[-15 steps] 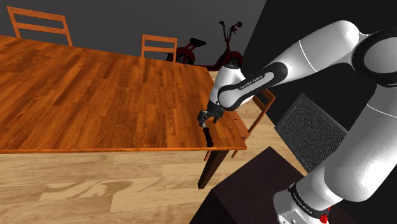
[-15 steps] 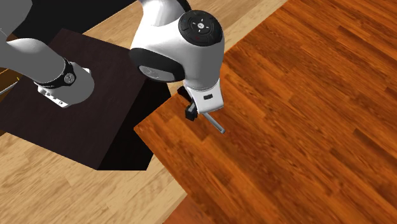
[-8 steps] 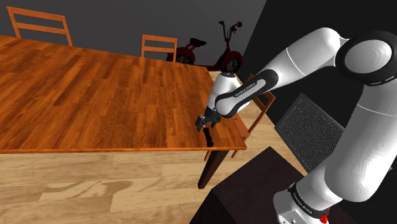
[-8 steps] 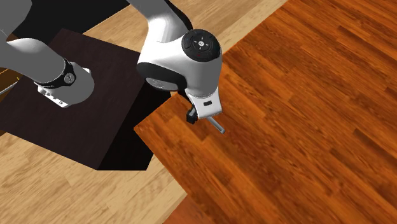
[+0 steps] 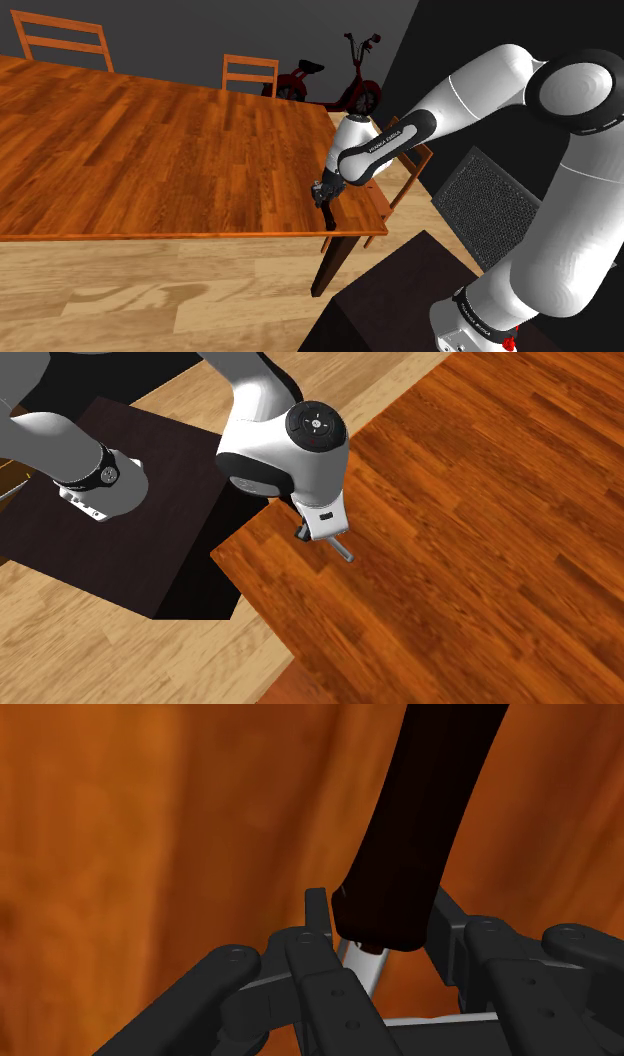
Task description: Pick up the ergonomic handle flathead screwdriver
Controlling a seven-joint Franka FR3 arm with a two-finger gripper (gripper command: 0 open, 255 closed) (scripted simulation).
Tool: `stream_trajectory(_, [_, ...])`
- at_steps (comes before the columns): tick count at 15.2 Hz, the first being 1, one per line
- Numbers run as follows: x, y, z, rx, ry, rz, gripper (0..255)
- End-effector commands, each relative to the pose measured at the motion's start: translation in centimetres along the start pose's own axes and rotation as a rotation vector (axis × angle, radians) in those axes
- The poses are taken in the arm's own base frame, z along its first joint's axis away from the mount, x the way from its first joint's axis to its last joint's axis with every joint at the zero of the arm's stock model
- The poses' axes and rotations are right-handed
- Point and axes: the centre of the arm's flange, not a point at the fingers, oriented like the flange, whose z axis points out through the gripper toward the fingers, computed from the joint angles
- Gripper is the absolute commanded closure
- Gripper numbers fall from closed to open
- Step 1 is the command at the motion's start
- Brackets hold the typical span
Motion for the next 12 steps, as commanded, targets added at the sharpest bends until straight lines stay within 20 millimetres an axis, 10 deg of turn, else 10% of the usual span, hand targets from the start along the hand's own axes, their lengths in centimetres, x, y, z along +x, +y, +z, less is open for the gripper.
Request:
stream_trajectory(1, [0.0, -0.1, 0.0, 0.0, -0.001, -0.002, 255])
stream_trajectory(12, [-0.1, -0.3, -4.7, 0.001, -0.001, -0.002, 255])
